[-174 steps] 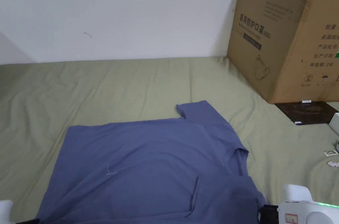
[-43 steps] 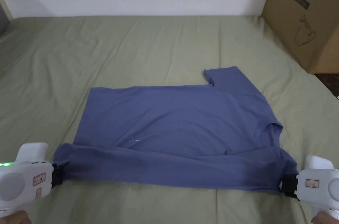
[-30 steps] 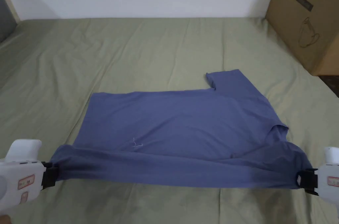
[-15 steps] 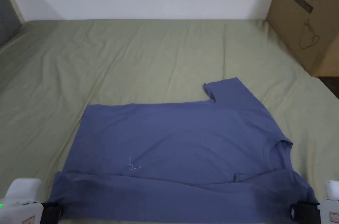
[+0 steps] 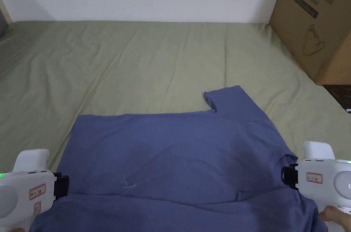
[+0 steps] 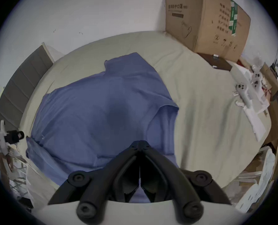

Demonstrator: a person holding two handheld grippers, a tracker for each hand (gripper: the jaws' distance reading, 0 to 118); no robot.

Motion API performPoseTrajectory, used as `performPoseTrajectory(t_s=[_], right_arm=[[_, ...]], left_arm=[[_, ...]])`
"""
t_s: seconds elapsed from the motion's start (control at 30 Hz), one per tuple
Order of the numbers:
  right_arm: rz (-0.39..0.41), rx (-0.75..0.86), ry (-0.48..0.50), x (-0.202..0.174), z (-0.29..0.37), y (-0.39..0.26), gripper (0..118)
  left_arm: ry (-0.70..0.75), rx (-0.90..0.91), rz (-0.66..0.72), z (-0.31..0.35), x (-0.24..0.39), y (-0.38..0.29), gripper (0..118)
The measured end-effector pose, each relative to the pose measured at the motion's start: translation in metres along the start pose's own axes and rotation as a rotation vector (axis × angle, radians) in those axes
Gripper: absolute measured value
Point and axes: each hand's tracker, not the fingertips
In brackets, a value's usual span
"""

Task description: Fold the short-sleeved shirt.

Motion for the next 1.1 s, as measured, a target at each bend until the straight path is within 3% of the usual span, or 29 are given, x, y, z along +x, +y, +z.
performPoseTrajectory(t_s=[0.2,0.23,0.27,0.3,0.33,0.53,0.83,0.87,0.9,0.93,0.97,1.1], right_arm=[[-0.003,0.027,0.010,0.008,-0.035,0.069,1],[-0.003,0.021,0.006,0.010,-0.047,0.087,28],[-0.008,0.004,0.007,0.014,-0.060,0.104,67],[-0.011,-0.023,0.005,0.019,-0.077,0.121,95],[-0.015,-0.062,-0.031,0.022,-0.094,0.135,99],[-0.063,-0.084,-0.081,0.038,-0.172,0.199,98],[0.043,-0.142,-0.127,0.024,-0.225,0.204,88],[0.042,-0.137,-0.123,0.022,-0.219,0.205,80],[0.060,-0.097,-0.115,0.018,-0.211,0.205,62],[0.088,-0.076,-0.100,0.014,-0.206,0.205,21],[0.096,-0.087,-0.075,0.012,-0.206,0.206,1],[0.102,-0.084,-0.104,0.009,-0.206,0.206,0]], left_arm=[[-0.011,0.011,-0.025,-0.022,0.012,0.040,0],[-0.016,0.015,-0.024,-0.028,0.012,0.048,0],[-0.023,0.017,-0.019,-0.036,0.012,0.058,0],[-0.028,0.015,-0.018,-0.038,0.014,0.062,0],[-0.027,0.014,-0.020,-0.046,0.015,0.069,0],[-0.010,-0.018,-0.016,-0.079,0.013,0.086,0],[0.013,-0.085,-0.028,-0.105,0.005,0.082,0],[0.011,-0.090,-0.026,-0.106,0.003,0.081,0],[0.010,-0.091,-0.025,-0.106,0.003,0.080,0],[0.009,-0.090,-0.026,-0.106,0.002,0.080,0],[0.008,-0.091,-0.026,-0.108,0.003,0.083,0],[0.007,-0.080,-0.011,-0.108,-0.002,0.090,0]])
